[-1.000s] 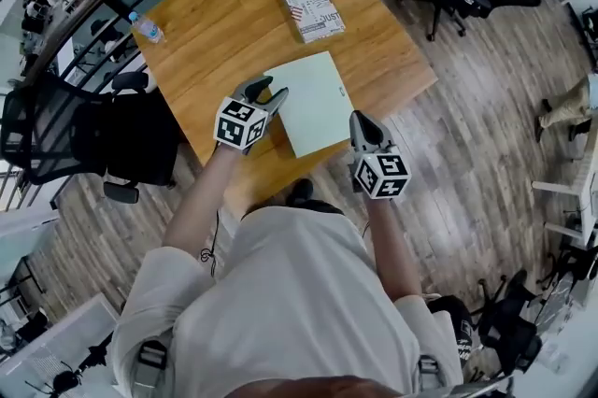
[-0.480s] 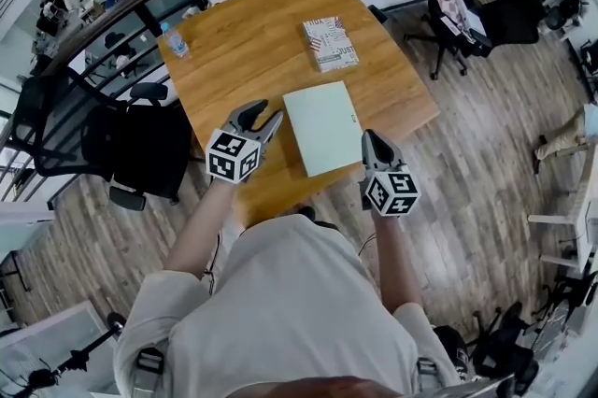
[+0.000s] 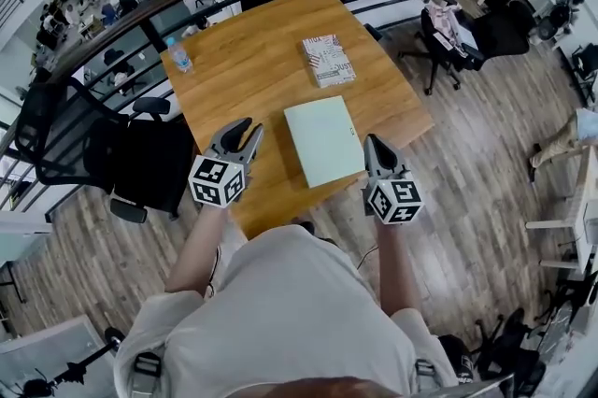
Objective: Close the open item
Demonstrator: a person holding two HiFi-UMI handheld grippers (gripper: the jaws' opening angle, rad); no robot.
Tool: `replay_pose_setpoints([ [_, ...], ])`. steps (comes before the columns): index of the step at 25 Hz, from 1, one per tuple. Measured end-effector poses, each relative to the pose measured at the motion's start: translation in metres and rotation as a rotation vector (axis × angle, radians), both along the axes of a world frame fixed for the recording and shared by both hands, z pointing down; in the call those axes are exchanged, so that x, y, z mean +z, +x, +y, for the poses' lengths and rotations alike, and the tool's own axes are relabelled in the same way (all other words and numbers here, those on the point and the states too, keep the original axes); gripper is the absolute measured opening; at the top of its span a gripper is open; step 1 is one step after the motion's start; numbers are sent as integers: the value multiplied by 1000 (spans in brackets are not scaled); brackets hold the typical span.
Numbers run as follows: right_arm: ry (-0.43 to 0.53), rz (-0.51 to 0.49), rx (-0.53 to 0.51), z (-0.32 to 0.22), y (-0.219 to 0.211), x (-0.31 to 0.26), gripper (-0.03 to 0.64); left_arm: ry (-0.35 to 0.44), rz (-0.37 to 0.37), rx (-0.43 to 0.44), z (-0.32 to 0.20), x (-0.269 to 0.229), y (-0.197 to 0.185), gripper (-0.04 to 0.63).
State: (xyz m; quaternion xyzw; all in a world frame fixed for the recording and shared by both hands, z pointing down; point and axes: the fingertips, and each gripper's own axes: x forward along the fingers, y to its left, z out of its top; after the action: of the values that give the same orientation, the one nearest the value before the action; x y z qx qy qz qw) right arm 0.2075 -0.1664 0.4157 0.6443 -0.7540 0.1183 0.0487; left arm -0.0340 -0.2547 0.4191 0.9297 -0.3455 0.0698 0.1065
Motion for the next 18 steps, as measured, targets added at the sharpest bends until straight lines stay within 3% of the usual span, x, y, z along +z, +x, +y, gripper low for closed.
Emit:
replay_pose_setpoints([
  [9,43,41,11,15,0,-20,3,56,-23,24,16,-13,-9,52],
  [12,47,53,11,20,-3,-21,3,62,-15,36,20,-17,-10,14],
  [18,32,62,20,25,0,-16,3,71,2,43,19,-21,-4,0],
])
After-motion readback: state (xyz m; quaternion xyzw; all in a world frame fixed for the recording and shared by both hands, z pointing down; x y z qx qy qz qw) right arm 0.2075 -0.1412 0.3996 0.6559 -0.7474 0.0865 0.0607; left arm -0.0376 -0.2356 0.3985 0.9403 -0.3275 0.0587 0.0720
